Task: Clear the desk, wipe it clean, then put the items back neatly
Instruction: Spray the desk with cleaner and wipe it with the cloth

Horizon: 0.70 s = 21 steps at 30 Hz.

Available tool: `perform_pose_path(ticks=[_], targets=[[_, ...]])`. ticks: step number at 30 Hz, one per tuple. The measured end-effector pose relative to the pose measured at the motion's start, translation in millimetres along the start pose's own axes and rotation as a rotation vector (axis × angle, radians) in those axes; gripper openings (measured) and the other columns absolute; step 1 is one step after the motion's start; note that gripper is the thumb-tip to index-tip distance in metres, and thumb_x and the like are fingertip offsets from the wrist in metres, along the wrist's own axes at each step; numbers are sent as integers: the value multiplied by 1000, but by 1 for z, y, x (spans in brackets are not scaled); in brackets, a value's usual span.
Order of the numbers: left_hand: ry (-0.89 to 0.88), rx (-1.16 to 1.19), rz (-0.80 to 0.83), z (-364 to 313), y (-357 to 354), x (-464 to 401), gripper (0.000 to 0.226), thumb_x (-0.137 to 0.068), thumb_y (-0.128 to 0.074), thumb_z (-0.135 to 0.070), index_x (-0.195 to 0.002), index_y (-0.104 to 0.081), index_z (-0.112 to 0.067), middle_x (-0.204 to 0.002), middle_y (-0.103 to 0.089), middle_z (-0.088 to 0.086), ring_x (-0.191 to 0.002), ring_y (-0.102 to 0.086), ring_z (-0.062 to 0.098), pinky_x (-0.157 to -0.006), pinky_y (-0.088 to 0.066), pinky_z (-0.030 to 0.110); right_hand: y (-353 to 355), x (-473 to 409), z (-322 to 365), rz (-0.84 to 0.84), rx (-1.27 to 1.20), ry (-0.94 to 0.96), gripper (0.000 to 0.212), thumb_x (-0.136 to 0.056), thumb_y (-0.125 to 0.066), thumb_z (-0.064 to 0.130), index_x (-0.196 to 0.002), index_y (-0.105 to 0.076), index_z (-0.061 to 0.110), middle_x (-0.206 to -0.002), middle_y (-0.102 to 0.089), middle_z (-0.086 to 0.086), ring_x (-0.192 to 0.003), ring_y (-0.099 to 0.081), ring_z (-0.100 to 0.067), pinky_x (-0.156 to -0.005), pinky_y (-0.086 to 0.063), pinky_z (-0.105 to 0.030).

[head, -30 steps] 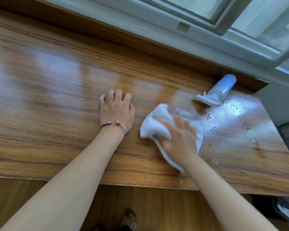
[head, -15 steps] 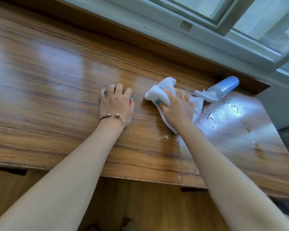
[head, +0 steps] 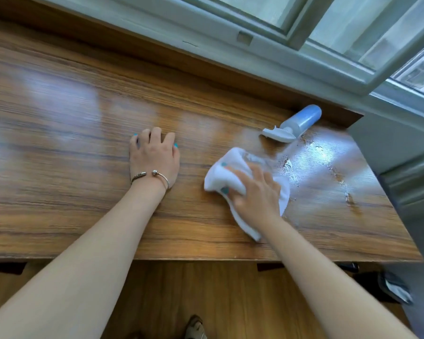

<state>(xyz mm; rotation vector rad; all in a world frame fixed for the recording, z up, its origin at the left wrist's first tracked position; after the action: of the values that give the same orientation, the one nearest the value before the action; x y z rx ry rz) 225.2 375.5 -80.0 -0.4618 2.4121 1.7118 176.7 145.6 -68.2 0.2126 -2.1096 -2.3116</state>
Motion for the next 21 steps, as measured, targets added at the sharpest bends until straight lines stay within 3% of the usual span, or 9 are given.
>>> perform_pose_path(ticks=[5, 9, 21], targets=[[-6, 13, -28, 4, -2, -1, 30, -94, -47, -30, -119, -62, -23, -124, -54, 7, -119, -44, 30, -105, -24, 46, 3, -110, -35, 25, 21, -182, 41, -92, -47, 52, -133, -46, 46, -134, -42, -2, -122, -37, -32, -100, -31, -52], [11, 6, -53, 2, -3, -1, 26, -92, -48, -30, -112, -63, -22, -119, -54, 6, -116, -44, 30, -103, -25, 46, 1, -142, -45, -11, 24, -211, 40, -93, -44, 54, -132, -44, 47, -136, -42, -3, -124, -38, -33, -99, -31, -54], [-9, 5, -6, -1, 3, 2, 29, -95, -43, -29, -114, -61, -18, -122, -52, 11, -118, -42, 34, -103, -26, 47, 7, 66, -28, 33, 6, -17, 52, -88, -55, 54, -137, -38, 55, -142, -36, 4, -122, -32, -26, -97, -28, -45]])
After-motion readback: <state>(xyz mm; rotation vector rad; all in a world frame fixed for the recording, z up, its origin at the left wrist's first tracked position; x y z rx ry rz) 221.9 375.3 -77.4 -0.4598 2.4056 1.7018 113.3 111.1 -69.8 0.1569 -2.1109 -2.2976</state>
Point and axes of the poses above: each hand's wrist, its own x-axis away from the middle knuckle, its own y-axis out of the back of the hand, z = x × y, the point moved 8 cm from there along -x, towards the middle knuckle
